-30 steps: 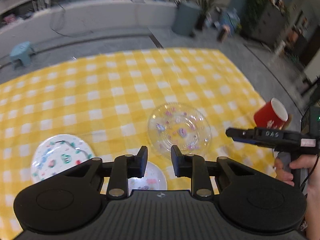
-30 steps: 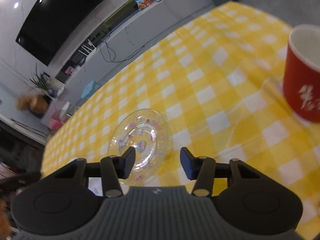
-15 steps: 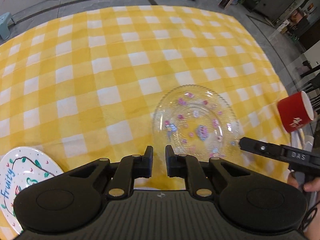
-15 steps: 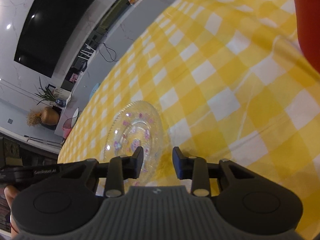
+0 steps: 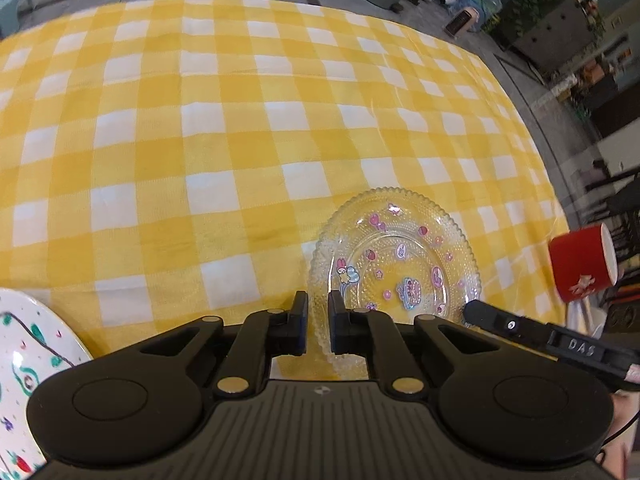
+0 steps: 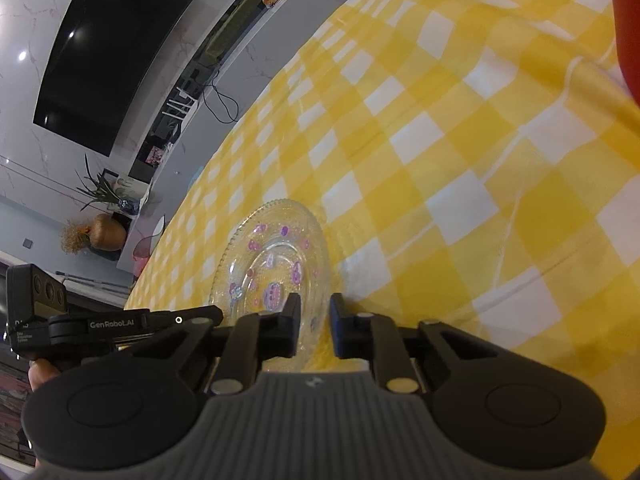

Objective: Organize plates and bowls
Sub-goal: 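Lift the clear glass plate edge with both tools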

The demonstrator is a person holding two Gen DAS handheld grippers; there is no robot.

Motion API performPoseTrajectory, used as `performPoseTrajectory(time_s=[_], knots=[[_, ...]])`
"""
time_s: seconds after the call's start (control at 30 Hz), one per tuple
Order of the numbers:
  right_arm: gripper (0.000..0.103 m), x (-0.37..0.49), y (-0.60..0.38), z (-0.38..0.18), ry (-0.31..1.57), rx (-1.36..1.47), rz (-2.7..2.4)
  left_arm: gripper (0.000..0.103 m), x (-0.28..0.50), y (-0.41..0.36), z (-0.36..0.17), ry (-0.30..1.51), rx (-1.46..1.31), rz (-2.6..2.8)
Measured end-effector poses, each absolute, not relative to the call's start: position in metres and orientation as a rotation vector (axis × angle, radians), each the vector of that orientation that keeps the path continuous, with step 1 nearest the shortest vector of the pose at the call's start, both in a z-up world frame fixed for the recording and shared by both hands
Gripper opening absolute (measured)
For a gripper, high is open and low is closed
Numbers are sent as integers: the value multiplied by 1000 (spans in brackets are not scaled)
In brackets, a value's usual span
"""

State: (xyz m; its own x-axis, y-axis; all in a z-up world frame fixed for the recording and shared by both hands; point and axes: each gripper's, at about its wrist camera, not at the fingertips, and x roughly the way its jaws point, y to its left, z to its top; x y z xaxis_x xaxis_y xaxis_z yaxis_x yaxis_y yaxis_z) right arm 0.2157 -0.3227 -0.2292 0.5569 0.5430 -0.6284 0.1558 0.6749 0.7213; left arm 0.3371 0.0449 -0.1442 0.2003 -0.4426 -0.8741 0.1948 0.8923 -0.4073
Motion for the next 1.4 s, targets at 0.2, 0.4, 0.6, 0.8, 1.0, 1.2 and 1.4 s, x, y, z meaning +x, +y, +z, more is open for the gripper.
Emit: performPoseTrajectory(time_s=[0.2, 0.4, 0.6, 0.8, 1.0, 1.2, 1.4], knots=[[4, 216, -323, -230, 985, 829, 250, 9, 341, 50, -147, 1325, -304, -413], [4, 212, -322, -225, 971, 826, 254, 8, 336, 48, -146, 1347, -313, -385], [4, 202, -319, -209, 957, 795, 277, 8, 322, 46, -142, 1383, -269, -359], [4, 176, -324, -197, 985, 801, 234, 6, 300, 38, -125, 1385, -241, -390], [5, 144, -330, -195, 1064, 811, 140, 5, 272, 12, -111, 1400, -122, -419], [6, 106, -332, -192, 1082, 811, 86, 5, 253, 0, -115, 1440, -78, -459], [6, 74, -331, -184, 1081, 789, 62, 5, 240, -12, -118, 1469, 2, -514]])
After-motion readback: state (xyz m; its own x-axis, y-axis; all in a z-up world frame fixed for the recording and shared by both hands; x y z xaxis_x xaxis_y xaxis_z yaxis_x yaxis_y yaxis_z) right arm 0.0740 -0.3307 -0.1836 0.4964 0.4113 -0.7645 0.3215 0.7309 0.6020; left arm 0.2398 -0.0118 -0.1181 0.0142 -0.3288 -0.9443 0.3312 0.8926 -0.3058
